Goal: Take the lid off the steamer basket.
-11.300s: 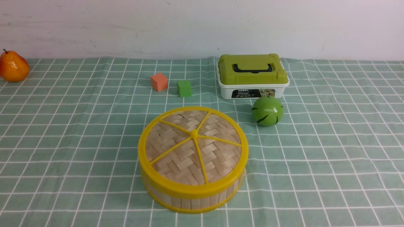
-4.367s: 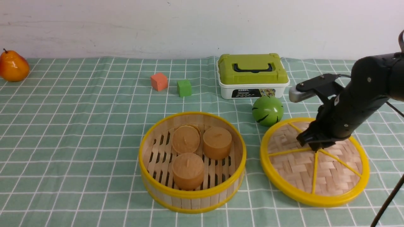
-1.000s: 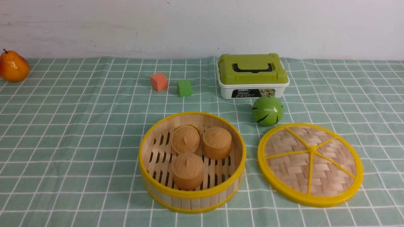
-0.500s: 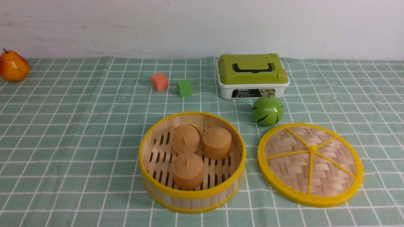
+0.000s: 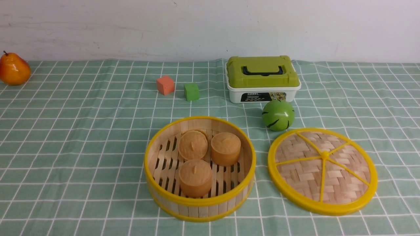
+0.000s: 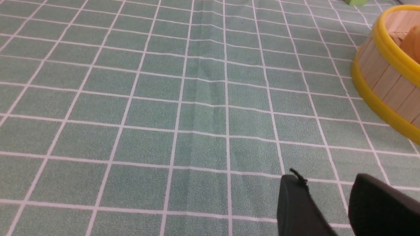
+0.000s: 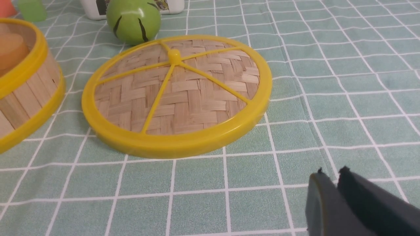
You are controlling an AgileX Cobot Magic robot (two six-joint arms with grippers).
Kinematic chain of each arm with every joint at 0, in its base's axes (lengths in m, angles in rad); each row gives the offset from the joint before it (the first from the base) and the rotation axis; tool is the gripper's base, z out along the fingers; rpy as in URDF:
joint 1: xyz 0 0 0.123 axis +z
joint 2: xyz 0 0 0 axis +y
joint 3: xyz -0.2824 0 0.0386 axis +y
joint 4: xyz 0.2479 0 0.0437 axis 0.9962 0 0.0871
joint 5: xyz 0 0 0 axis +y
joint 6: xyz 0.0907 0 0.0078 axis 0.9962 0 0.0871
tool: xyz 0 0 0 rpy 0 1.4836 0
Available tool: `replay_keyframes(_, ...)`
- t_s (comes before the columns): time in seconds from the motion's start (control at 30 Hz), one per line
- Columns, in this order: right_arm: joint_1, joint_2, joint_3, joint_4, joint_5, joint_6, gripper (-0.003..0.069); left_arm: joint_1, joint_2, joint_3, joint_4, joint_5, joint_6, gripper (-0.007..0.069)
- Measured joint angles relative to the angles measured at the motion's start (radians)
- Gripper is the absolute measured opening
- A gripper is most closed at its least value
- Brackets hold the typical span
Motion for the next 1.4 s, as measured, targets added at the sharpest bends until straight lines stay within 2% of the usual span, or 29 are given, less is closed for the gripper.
replay_keyframes(1.4, 0.0, 0.0, -0.001, 0.0, 0.003, 0.0, 0.0091, 0.0, 0.0, 0.0, 0.0, 0.0, 0.0, 0.0239)
